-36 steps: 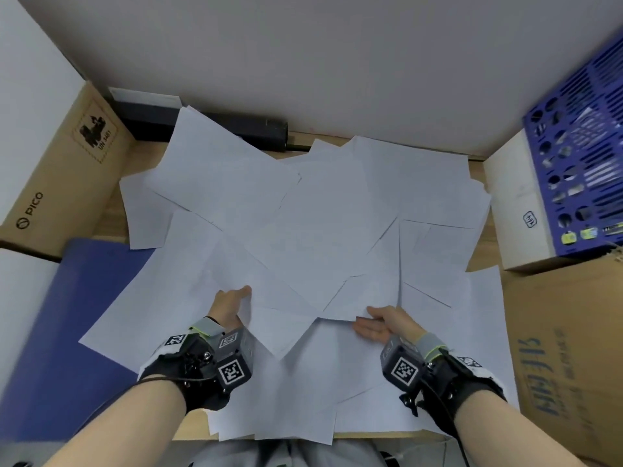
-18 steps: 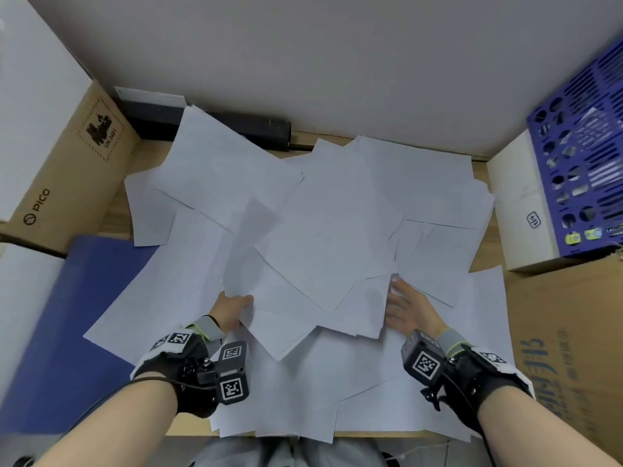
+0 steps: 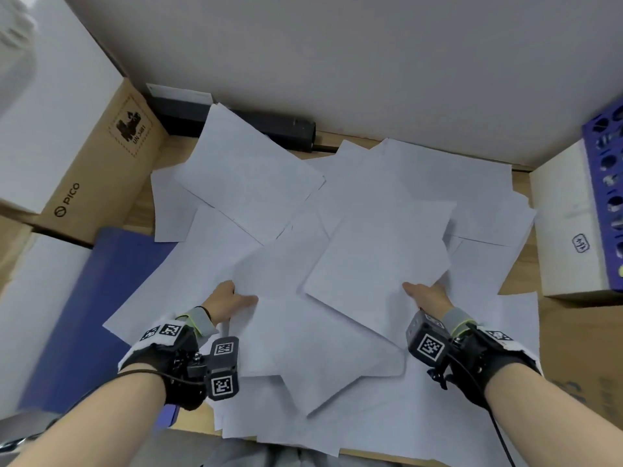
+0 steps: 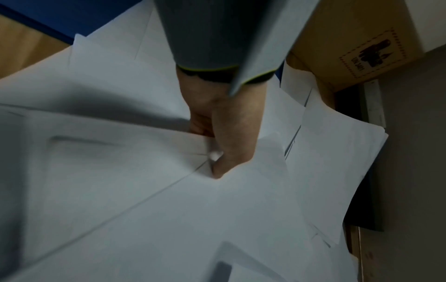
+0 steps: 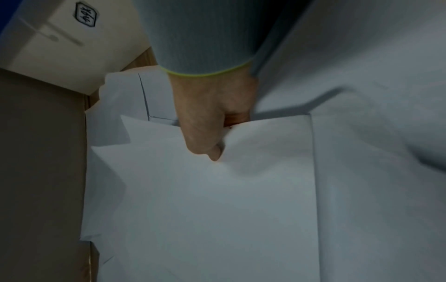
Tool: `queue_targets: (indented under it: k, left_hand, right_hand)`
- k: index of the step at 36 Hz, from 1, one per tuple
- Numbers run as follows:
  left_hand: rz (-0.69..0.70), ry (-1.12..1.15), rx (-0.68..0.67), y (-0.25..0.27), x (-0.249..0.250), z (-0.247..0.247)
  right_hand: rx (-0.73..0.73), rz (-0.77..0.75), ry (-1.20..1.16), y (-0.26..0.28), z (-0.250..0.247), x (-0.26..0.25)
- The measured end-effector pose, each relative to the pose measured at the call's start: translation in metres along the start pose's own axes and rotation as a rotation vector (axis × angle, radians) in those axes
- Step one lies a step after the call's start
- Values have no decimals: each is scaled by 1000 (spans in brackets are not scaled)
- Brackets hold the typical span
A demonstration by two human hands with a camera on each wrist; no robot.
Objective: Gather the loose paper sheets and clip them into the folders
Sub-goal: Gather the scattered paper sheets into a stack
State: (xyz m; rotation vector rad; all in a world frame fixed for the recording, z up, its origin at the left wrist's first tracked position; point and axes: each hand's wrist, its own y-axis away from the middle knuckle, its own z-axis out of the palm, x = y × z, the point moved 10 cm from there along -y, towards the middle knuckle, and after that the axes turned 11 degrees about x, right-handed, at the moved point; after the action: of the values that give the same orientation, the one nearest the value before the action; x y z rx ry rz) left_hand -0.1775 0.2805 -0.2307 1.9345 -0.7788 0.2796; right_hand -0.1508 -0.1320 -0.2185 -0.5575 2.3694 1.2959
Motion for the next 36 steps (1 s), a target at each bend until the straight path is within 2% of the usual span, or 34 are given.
queue_targets:
  k: [3,7,12,14,20,24,30,33,36]
  left_hand:
    - [91,120,117,2,23,-11]
    - [137,105,229,0,40,-21]
    - [140,-24,145,-6,59,-2]
    - [133,-73,105,-7,65,7]
    - [173,-83,132,-8,80,13]
    - [116,-77,281,-16,62,-12]
    - [81,-28,418,-13,43,-36]
    - [118,36,355,-10,48,-25]
    - [149,151,178,-2,60,8]
  right_hand:
    - [20,-4,-1,1,-3,-1]
    - [-29,-8,-16,9,-8,3]
    - [-208,56,62,20,-6,22]
    - [-225,69,79,18,-7,30]
    - [-106,84,50,7,-30,42]
    - [-29,98,48,5,-39,48]
    - [-30,110,24,10,-32,57]
    - [-71,112,-53,17,-23,57]
    - [-117,125,-75,19,-14,59]
